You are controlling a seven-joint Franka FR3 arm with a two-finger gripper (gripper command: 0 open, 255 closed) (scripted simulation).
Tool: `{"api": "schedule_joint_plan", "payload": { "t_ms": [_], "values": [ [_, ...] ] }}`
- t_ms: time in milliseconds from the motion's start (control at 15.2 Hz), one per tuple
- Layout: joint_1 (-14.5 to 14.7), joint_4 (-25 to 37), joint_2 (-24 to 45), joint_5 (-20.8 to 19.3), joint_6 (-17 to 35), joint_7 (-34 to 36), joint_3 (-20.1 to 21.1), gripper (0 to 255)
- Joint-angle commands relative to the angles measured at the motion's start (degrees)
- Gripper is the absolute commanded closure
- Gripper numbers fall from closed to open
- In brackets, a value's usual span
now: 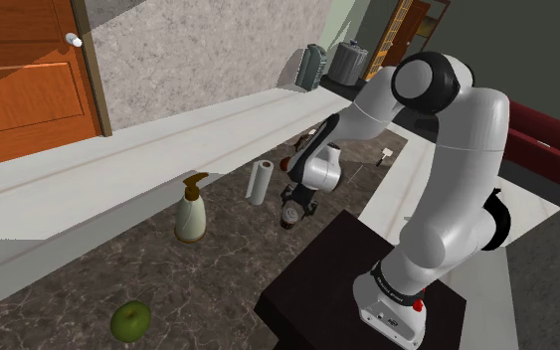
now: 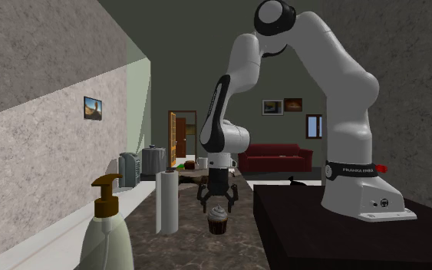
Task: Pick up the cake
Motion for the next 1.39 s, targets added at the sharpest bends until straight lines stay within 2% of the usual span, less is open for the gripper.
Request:
{"api": "schedule_joint_plan", "payload": {
  "t_ms": [0, 132, 198, 792, 1320],
  "values": [
    [-0.8, 0.8, 1.8, 0.5, 1.1, -0.8, 0.7, 0],
    [-0.8, 0.8, 1.8, 0.4, 1.1, -0.8, 0.7, 0],
    [-0.8, 0.8, 1.8, 0.5, 1.1, -0.8, 0.7, 255],
    [-0.8, 0.8, 1.8, 0.4, 1.1, -0.8, 0.7, 255],
    [2.9, -2.4, -6.6, -2.7, -4.4, 3.2, -3.4, 255]
  ]
}}
